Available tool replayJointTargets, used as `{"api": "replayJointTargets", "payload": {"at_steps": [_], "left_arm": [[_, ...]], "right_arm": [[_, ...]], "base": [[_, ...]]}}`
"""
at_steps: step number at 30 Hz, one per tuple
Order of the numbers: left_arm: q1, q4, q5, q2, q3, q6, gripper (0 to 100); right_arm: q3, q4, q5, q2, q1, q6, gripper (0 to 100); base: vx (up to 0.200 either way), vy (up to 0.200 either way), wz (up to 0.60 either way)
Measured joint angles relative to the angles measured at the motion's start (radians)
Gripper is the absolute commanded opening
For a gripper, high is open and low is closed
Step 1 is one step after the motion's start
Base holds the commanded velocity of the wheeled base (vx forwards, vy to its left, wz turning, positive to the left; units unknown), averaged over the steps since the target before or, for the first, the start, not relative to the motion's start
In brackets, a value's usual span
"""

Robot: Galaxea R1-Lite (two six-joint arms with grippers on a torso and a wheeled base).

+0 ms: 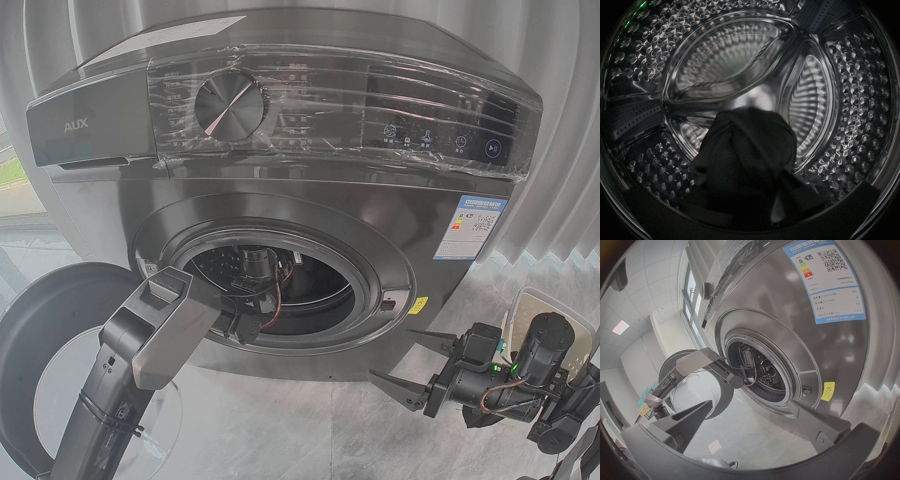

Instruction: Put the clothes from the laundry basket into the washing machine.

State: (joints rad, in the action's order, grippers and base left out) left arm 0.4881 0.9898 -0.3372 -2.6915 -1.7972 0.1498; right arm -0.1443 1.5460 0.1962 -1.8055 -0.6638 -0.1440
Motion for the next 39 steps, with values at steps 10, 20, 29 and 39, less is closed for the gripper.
{"api": "replayJointTargets", "payload": {"at_steps": [10, 20, 29, 39], "left_arm": [[0.014, 0.003, 0.000, 0.015, 0.054, 0.003, 100], [0.047, 0.008, 0.001, 0.130, 0.435, 0.000, 100], [0.124, 0.051, 0.003, 0.370, 0.856, 0.006, 100], [0.264, 0.216, -0.001, 0.731, 1.258, 0.039, 100]], "right_arm": [[0.000, 0.000, 0.000, 0.002, 0.003, 0.000, 100], [0.000, 0.000, 0.000, 0.002, 0.004, 0.000, 100], [0.001, 0.000, 0.000, 0.004, 0.007, 0.000, 100], [0.006, 0.000, -0.001, 0.013, 0.010, 0.000, 100]], "base": [[0.000, 0.000, 0.00], [0.000, 0.000, 0.00], [0.000, 0.000, 0.00], [0.000, 0.000, 0.00]]}}
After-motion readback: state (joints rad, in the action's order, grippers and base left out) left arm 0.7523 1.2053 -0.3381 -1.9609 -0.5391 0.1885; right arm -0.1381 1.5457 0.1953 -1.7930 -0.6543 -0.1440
